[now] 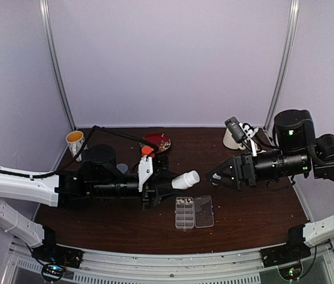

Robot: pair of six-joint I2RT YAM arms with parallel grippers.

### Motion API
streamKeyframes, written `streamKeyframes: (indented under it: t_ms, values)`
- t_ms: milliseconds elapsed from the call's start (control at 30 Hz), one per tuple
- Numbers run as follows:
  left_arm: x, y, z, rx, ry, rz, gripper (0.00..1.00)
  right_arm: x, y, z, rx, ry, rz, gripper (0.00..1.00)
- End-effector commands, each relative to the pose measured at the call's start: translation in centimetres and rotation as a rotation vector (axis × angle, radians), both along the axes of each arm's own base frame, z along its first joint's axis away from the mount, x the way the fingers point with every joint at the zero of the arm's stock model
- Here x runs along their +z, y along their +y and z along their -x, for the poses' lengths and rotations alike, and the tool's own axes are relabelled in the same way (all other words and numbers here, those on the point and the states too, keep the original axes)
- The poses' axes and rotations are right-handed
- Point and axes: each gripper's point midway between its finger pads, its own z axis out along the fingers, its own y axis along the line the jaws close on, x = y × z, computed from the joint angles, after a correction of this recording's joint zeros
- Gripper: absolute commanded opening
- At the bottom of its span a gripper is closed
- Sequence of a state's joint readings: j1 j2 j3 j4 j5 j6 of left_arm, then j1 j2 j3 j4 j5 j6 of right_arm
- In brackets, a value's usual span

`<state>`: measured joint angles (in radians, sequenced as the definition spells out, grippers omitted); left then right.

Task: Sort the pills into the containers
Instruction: Unscrew the lid of the pill bottle.

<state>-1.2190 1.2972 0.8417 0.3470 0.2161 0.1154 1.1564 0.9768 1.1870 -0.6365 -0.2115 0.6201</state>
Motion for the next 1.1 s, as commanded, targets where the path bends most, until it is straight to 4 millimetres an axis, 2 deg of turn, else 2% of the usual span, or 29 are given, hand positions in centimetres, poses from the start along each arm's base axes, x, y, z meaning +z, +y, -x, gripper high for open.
streamKeyframes:
  t_ms: [0,333,500,800,1000,1067]
  values:
    - [2.0,-0.1,-0.6,0.028,-0.055,0.048,0.18,-1.1,0.2,0.6,-0.017,0.138,0.018,0.78]
    - [1.5,-0.3,-0.7,0.028,-0.066,0.027,0.18,-1.3,2.8,0.2,0.011,0.171,0.030,0.63]
    - [1.0,-0.5,-1.0,0.036,-0.065,-0.001,0.18,-1.3,3.8,0.1,0.038,0.166,0.046,0.61]
    - [0.9,-0.6,-1.0,0.036,-0.067,-0.012,0.17,-1.8,4.3,-0.2,0.042,0.163,0.075,0.27]
    - [0.8,-0.6,-0.9,0.031,-0.064,-0.013,0.17,-2.4,4.4,-0.4,0.041,0.152,0.105,0.30]
    - [0.7,-0.6,-0.9,0.032,-0.063,-0.015,0.17,-2.5,4.7,-0.4,0.046,0.154,0.111,0.35]
